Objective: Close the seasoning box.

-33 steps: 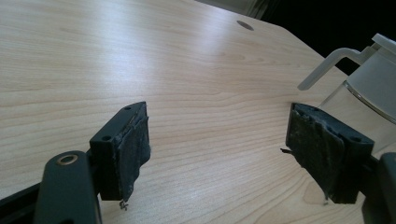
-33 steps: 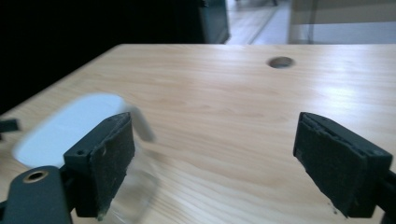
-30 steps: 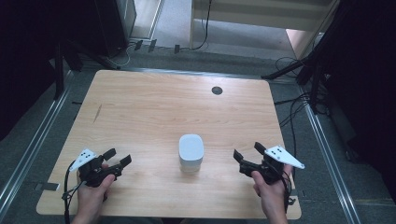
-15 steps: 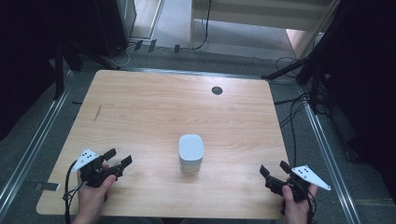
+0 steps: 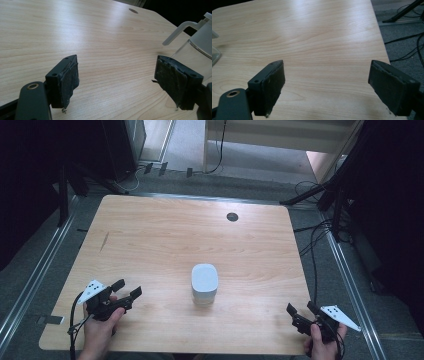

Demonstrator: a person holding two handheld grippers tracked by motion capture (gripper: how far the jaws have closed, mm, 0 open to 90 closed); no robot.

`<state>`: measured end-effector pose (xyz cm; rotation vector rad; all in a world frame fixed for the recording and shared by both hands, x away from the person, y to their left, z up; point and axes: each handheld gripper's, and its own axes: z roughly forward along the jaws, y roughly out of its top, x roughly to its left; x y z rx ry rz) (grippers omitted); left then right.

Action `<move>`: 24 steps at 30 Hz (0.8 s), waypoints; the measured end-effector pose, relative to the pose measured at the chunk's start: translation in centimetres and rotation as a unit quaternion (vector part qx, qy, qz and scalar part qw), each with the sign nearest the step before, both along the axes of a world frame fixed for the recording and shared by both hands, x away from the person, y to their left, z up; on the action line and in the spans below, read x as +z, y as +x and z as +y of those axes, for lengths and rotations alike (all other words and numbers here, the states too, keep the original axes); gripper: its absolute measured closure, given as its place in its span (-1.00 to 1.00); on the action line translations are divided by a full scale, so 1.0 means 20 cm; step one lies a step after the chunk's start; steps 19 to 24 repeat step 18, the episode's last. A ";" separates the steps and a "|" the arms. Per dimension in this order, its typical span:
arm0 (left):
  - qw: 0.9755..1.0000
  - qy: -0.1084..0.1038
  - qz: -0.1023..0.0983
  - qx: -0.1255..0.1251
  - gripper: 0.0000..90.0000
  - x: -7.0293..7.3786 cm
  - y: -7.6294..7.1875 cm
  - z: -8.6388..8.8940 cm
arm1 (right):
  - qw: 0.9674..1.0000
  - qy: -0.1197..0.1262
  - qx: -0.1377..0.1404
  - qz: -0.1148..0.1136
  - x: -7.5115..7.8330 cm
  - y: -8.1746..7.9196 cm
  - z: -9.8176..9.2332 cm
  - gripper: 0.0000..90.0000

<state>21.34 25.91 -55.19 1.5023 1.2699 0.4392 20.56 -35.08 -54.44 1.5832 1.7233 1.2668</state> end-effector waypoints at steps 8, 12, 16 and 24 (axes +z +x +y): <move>1.000 0.003 0.001 -0.002 -0.56 0.00 0.01 -0.01 | 1.000 -0.006 0.000 0.010 -0.02 0.01 0.01 -0.66; 1.000 0.005 0.002 -0.001 -0.56 0.00 0.01 -0.01 | 1.000 -0.009 -0.002 0.015 -0.02 0.02 0.01 -0.66; 1.000 0.008 0.000 -0.001 -0.54 0.00 0.01 -0.01 | 1.000 -0.008 -0.003 0.019 -0.02 0.02 0.01 -0.66; 1.000 0.009 -0.003 -0.002 -0.47 0.00 0.00 -0.02 | 1.000 -0.007 -0.004 0.021 -0.02 0.02 0.01 -0.66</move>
